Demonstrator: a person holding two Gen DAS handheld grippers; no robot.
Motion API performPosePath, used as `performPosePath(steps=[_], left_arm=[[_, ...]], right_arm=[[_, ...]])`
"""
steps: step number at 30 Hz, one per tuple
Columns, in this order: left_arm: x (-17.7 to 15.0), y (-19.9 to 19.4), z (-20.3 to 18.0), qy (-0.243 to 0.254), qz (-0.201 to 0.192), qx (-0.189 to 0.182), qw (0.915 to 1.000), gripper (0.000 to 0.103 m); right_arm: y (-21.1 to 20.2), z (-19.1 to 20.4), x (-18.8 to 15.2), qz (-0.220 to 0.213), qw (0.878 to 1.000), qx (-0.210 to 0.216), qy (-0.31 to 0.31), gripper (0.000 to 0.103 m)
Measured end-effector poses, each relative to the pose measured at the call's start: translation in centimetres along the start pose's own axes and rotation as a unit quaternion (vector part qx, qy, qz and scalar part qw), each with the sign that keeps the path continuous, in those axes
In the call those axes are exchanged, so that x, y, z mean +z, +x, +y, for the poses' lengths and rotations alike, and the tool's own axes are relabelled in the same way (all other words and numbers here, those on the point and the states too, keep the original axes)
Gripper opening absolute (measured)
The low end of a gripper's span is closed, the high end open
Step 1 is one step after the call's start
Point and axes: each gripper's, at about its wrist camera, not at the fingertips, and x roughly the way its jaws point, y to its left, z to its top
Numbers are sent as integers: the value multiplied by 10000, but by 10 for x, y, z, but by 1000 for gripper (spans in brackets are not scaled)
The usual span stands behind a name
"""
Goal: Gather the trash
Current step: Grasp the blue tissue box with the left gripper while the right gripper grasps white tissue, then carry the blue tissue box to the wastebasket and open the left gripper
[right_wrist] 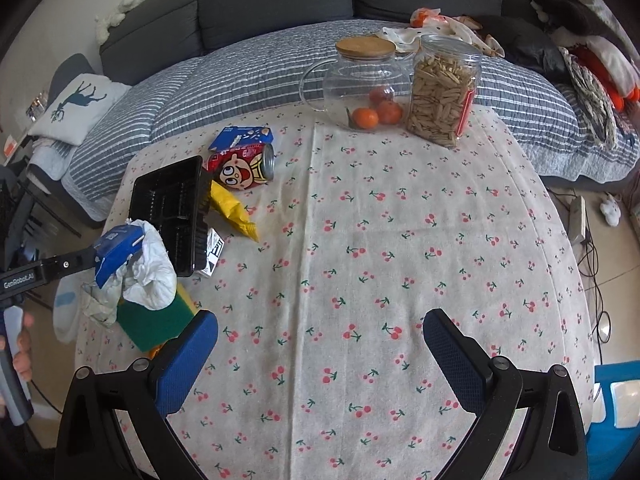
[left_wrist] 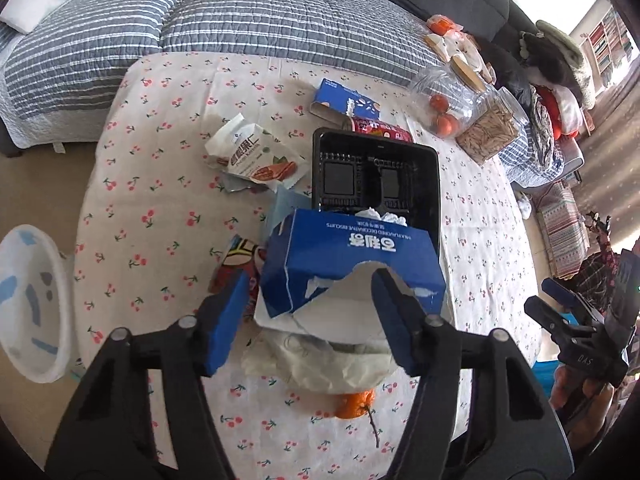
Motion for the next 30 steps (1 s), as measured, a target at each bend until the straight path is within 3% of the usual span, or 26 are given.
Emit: performPosePath(steps=[3, 11, 19, 25, 30], left_arm=[[1, 5, 1, -113, -17, -40, 9999, 38], [-8, -11, 9, -170, -387, 206, 9989, 14], [-35, -60, 39, -209, -1076, 645, 9919, 14], [-59, -67, 69, -303, -999, 1037, 9891, 14], [-77, -78, 92, -386, -940, 1149, 9882, 14]], right_arm=[[1, 2, 2, -1, 10000, 31, -83, 103], [5, 16, 6, 27, 9999, 135, -54, 103], [25, 39, 18, 176, 9992, 351, 36, 103], [51, 62, 15, 569, 9970, 500, -134, 101], [71, 66, 10, 695, 9962, 224, -466, 96]])
